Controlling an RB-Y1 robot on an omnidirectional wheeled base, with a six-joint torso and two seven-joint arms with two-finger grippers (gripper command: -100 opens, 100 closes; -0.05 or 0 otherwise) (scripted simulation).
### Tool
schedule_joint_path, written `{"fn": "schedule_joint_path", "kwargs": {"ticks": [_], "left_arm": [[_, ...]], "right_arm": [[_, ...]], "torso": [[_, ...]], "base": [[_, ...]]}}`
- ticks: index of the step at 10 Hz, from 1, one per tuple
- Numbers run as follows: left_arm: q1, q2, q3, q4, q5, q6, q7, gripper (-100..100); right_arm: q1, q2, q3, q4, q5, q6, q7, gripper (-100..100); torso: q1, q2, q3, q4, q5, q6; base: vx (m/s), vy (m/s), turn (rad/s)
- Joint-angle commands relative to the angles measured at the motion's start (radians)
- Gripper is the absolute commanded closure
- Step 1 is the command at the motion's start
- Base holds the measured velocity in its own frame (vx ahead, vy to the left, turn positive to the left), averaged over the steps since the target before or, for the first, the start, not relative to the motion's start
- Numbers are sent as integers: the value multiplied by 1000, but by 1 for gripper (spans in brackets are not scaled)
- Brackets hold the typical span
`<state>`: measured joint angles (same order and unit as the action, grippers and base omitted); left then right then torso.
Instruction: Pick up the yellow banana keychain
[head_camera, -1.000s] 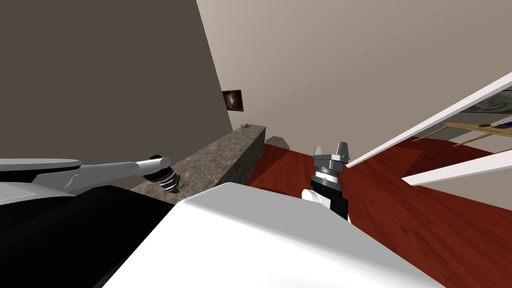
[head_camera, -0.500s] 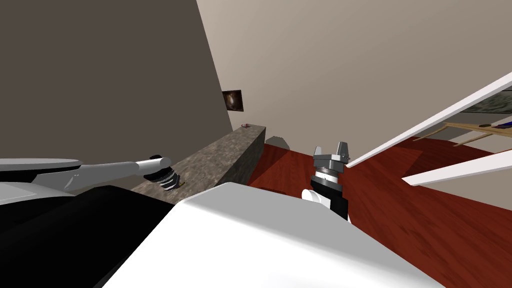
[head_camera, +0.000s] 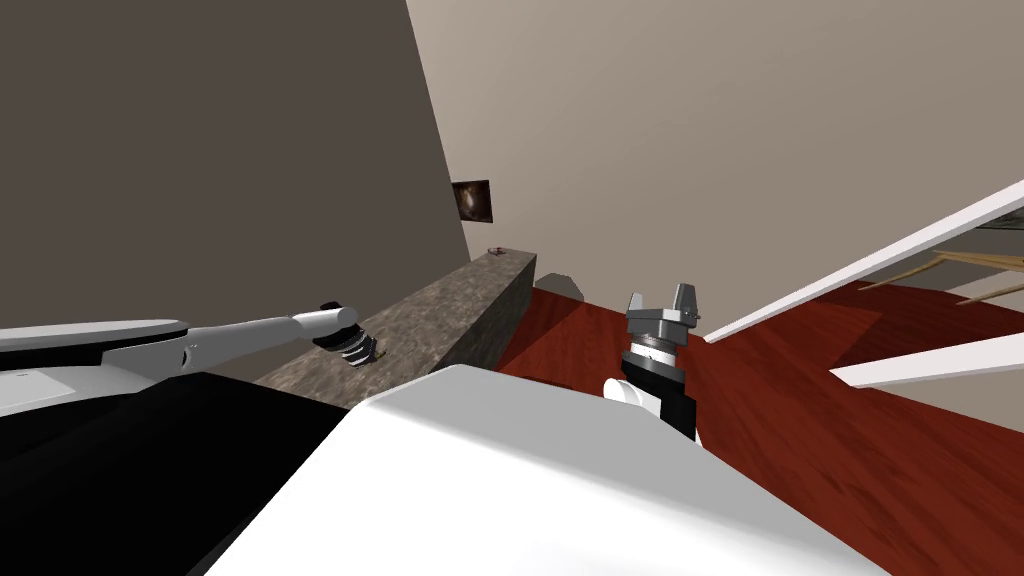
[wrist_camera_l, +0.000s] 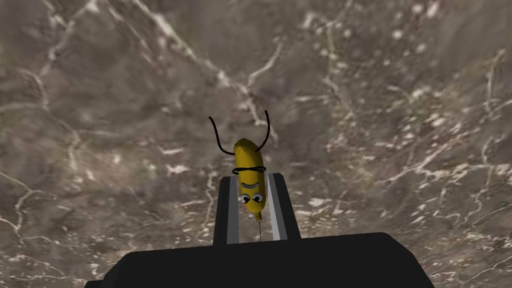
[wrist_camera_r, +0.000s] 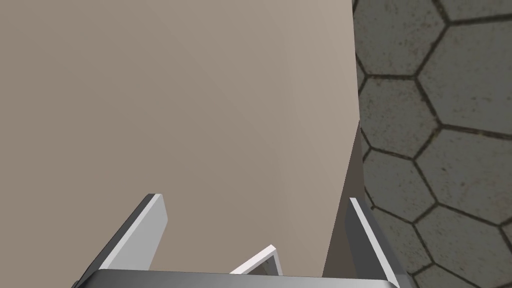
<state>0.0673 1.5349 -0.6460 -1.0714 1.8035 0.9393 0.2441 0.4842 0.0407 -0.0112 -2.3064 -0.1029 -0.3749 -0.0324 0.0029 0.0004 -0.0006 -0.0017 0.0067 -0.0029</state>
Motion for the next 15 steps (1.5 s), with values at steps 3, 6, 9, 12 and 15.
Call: {"fn": "schedule_joint_path", "kwargs": {"ticks": [3, 6, 9, 12, 15], "left_arm": [[-70, -73, 92, 57, -99, 68, -38, 100], [-94, -93, 139, 57, -179, 74, -38, 100], [-149, -144, 189, 110, -266, 126, -75, 100], [-183, -184, 264, 110, -365, 146, -75, 100], [-234, -233, 313, 159, -453, 197, -112, 100]], "right_arm": [[0, 0, 0, 0, 0, 0, 0, 0], [0, 0, 0, 0, 0, 0, 0, 0], [0, 0, 0, 0, 0, 0, 0, 0], [0, 0, 0, 0, 0, 0, 0, 0], [0, 0, 0, 0, 0, 0, 0, 0]], "torso": [[1, 1, 1, 0, 0, -2], [-1, 0, 0, 1, 0, 1], [0, 1, 1, 0, 0, 0], [0, 1, 1, 1, 0, 1], [0, 1, 1, 0, -1, 0]], "base": [[-7, 3, 141], [-3, 0, -14], [-1, 2, 99], [-9, 0, 33], [-2, 4, 101]]}}
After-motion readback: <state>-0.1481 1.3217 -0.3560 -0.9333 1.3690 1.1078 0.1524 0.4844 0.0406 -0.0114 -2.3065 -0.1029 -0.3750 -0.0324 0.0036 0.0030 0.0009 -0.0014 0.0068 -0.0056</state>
